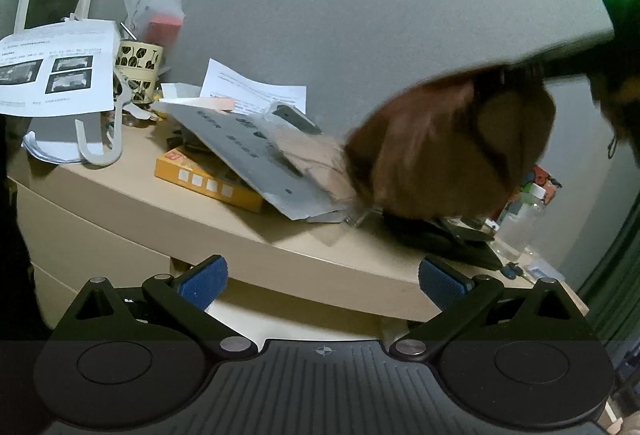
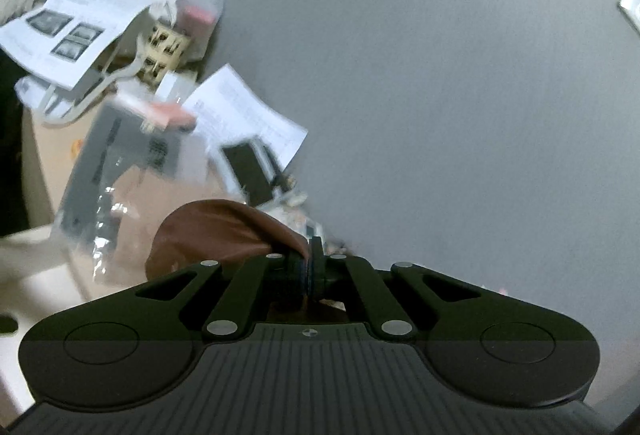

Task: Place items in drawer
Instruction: 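Lift the brown bag off the dresser top with the right gripper, then lower the held brown bag into the open drawer with the right gripper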

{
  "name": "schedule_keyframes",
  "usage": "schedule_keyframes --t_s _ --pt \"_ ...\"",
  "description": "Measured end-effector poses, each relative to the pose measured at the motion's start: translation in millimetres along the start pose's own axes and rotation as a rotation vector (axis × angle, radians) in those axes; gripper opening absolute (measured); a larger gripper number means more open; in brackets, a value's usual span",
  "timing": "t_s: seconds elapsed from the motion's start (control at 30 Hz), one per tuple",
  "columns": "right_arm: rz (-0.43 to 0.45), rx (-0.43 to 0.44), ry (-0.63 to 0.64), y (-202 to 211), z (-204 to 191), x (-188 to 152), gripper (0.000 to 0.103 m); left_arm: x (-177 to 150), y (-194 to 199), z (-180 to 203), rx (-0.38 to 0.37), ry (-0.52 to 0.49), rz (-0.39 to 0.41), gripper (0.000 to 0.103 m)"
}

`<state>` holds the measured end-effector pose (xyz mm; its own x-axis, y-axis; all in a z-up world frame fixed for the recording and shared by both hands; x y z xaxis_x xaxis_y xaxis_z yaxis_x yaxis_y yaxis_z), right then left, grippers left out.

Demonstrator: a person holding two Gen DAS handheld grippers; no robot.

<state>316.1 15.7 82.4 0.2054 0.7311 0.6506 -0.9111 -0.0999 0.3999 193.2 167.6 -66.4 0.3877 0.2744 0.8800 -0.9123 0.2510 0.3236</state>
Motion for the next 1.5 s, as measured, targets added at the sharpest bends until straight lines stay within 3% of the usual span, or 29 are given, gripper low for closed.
schedule_keyframes --t_s 0.17,0.43,0.63,0.8,1.1,1.33,1.5 --pt "0.049 0.006 -0.095 13 15 -2 0.000 0 2 2 0.017 -0.034 0.018 0.103" --pt "0.117 -0.002 -0.088 70 42 11 0.000 2 -1 -6 0.018 0.005 0.009 0.103" --pt "0.153 0.069 -0.075 111 33 6 0.000 7 7 -14 0.021 0.019 0.031 0.103" --pt "0.128 0.170 -0.060 127 3 -6 0.000 11 14 -27 0.004 0.059 0.032 0.103" --pt "0.047 0.309 -0.015 107 -75 -54 0.000 13 17 -36 0.013 0.059 0.025 0.103" --pt "0.004 0.352 -0.012 62 -131 -87 0.000 8 10 -33 0.013 0.029 -0.022 0.103" --pt "0.018 0.354 -0.060 46 -135 -86 0.000 7 7 -37 0.047 0.031 -0.028 0.103"
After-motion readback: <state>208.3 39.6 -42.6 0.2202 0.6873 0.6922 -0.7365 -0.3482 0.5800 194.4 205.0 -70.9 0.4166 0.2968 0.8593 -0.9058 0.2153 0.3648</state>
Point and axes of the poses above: each gripper's, at about its wrist camera, not at the fingertips, and y roughly against the way its jaws point, z to its right, x to its top, the point moved 4 cm from there along -y, roughly the way its jaws point, and after that the axes turned 2 degrees about -x, right-handed, at the moved point
